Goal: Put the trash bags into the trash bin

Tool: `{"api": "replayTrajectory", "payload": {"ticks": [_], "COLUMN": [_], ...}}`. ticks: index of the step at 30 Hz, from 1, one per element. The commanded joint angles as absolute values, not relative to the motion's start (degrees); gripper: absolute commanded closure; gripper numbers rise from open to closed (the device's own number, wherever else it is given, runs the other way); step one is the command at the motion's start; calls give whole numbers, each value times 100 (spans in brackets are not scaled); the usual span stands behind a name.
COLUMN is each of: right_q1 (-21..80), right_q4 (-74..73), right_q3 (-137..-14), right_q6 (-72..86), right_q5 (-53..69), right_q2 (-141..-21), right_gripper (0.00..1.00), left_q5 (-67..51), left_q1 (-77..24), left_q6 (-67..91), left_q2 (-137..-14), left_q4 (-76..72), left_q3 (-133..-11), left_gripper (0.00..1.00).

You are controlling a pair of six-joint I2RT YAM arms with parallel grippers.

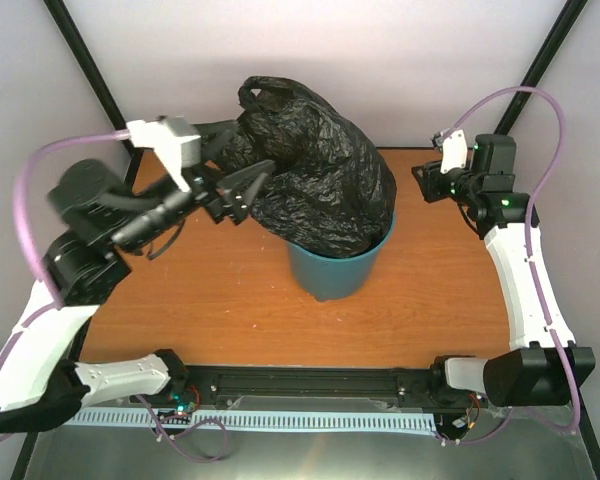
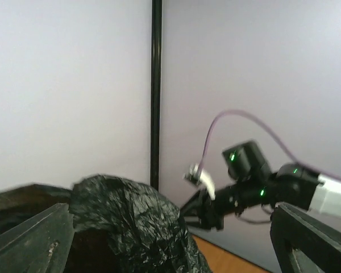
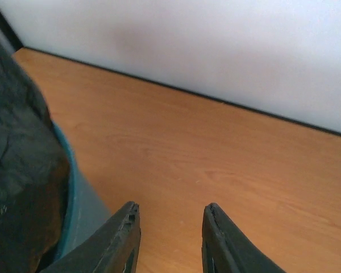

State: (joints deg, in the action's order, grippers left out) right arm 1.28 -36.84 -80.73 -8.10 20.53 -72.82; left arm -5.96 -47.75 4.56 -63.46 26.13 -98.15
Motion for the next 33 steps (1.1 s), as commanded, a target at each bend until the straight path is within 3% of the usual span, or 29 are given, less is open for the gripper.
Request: {"api": "replayTrajectory", "payload": {"ticks": [1, 10, 19, 26, 33], "right_q1": [108, 235, 1107, 1160, 1139], "right_q4": [-3257, -3544, -3768, -4399, -5005], "right_q3": [-7771, -7289, -6856, -7213, -7833], "right_q6": [-920, -1697, -2279, -2351, -2176], "right_q5": [2821, 3462, 3428, 3494, 2695], "right_q2": [-7083, -6696, -6573, -6377, -5900], "right_gripper": [68, 68, 69, 70, 61], "left_q5": [-228, 2991, 3194, 3163, 3472], "left_q1": [-4799, -4799, -4794, -4796, -4797], "left_q6": [457, 546, 1136, 1341, 1820], "left_q2": [-5991, -4885, -4578, -4636, -4864], "left_q4": [2388, 2466, 2949, 3059, 3181], "left_q3": [-9645, -8256, -7867, -7911, -8142], "left_gripper": [5, 5, 5, 5, 0]}}
